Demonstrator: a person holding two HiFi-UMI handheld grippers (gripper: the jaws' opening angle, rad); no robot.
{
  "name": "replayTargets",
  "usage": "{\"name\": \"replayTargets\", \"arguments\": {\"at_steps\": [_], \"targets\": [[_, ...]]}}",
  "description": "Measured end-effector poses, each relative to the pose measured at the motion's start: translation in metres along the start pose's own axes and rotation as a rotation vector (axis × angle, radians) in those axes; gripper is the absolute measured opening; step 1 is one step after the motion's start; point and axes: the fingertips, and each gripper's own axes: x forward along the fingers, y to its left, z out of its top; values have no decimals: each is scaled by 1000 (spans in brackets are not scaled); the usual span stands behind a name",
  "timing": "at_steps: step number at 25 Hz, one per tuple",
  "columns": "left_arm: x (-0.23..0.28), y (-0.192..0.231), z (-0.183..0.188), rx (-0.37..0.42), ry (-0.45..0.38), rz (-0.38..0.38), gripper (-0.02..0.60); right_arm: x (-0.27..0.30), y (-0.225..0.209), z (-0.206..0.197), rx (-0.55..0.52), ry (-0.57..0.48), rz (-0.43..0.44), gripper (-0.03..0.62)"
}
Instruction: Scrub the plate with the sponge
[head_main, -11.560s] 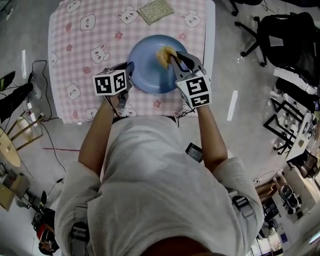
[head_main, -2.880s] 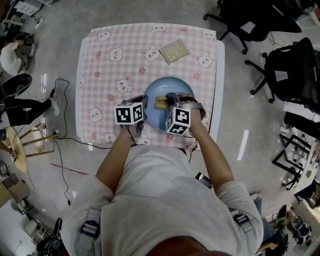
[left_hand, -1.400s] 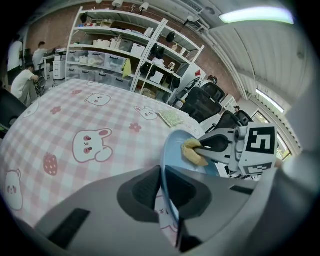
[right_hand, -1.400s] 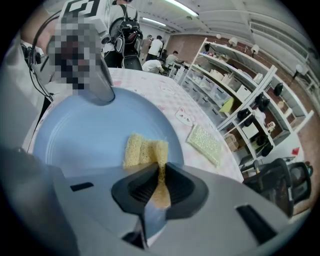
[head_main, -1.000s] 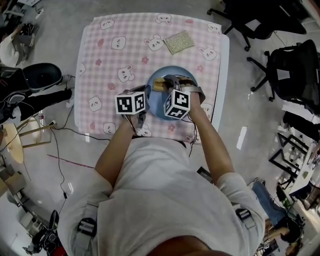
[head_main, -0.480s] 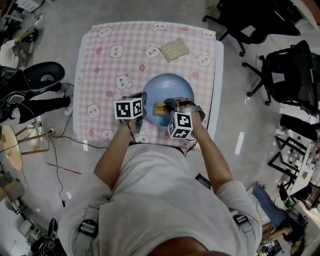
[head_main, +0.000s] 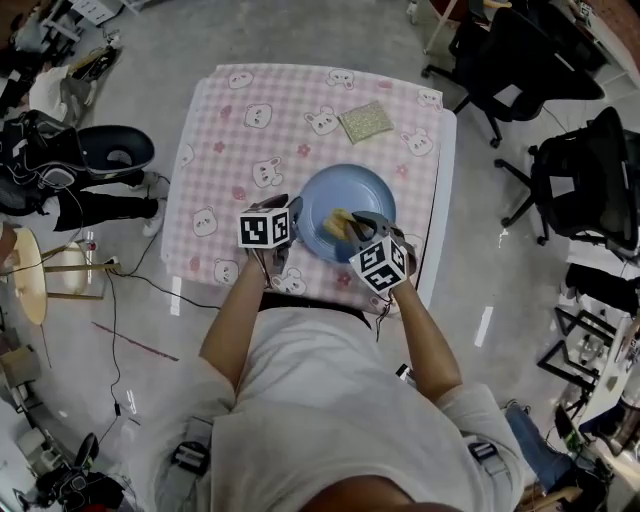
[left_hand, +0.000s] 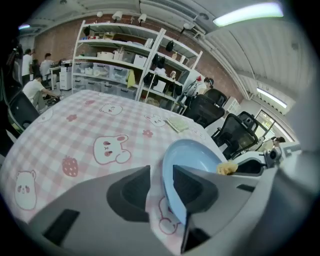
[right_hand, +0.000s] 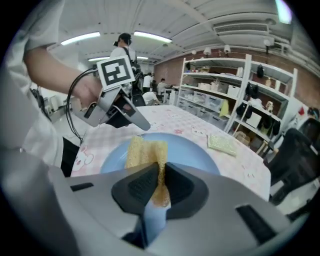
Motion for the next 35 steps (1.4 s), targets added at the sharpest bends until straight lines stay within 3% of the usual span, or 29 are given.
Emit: {"name": "replayTargets", "arguments": {"at_steps": [5,7,8,16,20,24,29,35], "targets": [[-38,7,3,30,-97,17,120,-15,-7,11,155,-71,-80,44],[-53,5,-4,47,-114,10,21,-21,-2,16,210,-98,-101,44],[-58,2,-7,51,-126,-1,11,-24,0,18,235,-109,-109,44],[-110,-23,-35,96,-179,-93,11,-44,35,28,357,-143,-211,44],[-137,-32,-33,135,-236,-127,11,-65,53,47,376,-181,-294,44],[-139,-63,-42,178,-261,-185,11,-96,60,40,395,-208,-369,44],[-140,-87,-44,202,-275,-212,11,-112,60,36,378,-220,-391,44],[-154,-112,-21,248,-367,-193,11,-138,42,57,353,-326,-406,43]]}}
